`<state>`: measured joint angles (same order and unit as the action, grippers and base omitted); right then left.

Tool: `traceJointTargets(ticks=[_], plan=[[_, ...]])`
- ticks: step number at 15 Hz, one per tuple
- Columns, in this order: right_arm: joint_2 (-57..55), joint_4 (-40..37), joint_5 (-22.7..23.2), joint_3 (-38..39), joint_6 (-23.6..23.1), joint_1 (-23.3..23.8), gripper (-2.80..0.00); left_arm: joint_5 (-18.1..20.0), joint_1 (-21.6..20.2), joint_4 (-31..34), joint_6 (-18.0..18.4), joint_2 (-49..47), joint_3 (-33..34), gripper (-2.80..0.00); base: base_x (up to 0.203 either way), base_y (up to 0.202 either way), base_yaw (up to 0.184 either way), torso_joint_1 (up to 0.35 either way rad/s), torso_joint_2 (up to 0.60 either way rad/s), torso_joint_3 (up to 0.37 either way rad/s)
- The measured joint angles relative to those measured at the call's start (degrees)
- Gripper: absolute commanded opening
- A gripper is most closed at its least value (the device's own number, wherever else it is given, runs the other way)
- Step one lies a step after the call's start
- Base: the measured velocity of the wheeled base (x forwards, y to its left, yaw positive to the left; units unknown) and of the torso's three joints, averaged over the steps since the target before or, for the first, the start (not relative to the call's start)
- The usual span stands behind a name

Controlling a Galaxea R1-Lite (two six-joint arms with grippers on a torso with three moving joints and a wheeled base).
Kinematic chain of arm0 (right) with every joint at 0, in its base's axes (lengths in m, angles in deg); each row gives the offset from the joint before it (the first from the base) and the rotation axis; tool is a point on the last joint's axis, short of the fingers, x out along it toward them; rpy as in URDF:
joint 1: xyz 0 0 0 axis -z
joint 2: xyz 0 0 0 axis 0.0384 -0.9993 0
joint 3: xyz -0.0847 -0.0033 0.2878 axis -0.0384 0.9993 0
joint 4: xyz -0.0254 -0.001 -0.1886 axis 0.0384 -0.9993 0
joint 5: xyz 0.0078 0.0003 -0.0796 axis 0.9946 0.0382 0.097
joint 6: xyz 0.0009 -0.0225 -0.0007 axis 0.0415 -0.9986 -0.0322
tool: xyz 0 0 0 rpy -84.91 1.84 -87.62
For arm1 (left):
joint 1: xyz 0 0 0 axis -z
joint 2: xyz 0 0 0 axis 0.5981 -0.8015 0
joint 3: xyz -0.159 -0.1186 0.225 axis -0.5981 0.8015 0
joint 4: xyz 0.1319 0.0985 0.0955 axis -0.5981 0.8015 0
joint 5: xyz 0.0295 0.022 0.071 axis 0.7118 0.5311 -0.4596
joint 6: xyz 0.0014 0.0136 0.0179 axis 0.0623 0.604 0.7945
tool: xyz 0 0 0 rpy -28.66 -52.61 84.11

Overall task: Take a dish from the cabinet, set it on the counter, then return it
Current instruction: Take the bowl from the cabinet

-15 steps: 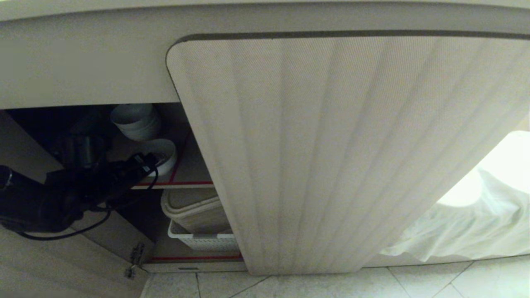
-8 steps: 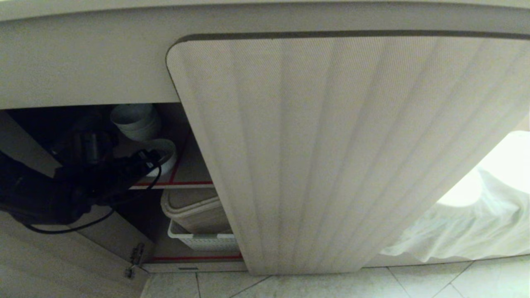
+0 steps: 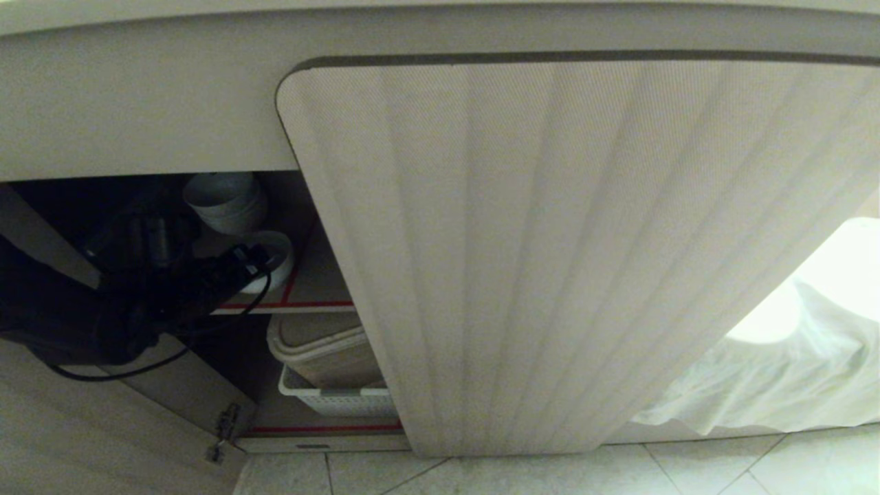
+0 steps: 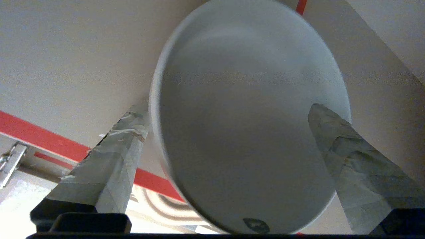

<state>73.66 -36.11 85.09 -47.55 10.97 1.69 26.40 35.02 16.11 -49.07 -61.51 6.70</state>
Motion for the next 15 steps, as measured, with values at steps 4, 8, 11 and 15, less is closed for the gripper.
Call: traceJointTargets(ticks=[4,8,11,15], plan=[[0.0,0.01,0.0,0.0,0.0,0.0,-2.8,-0.21,0.06,-0.04,0.18,-0.39,-0.71,0.0,0.0,0.0,0.0,0.0,0.0,0.0],[0.0,0.01,0.01,0.0,0.0,0.0,-2.8,-0.21,-0.05,0.84,0.31,-0.77,-2.03,0.0,0.0,0.0,0.0,0.0,0.0,0.0],[0.0,0.01,0.0,0.0,0.02,0.0,-2.8,-0.13,-0.79,1.75,0.7,-0.83,-2.67,0.0,0.0,0.0,0.0,0.0,0.0,0.0],[0.0,0.01,0.0,0.0,-0.01,0.0,-2.8,0.13,-2.58,7.07,0.74,-0.85,-5.49,0.0,0.0,0.0,0.0,0.0,0.0,0.0]])
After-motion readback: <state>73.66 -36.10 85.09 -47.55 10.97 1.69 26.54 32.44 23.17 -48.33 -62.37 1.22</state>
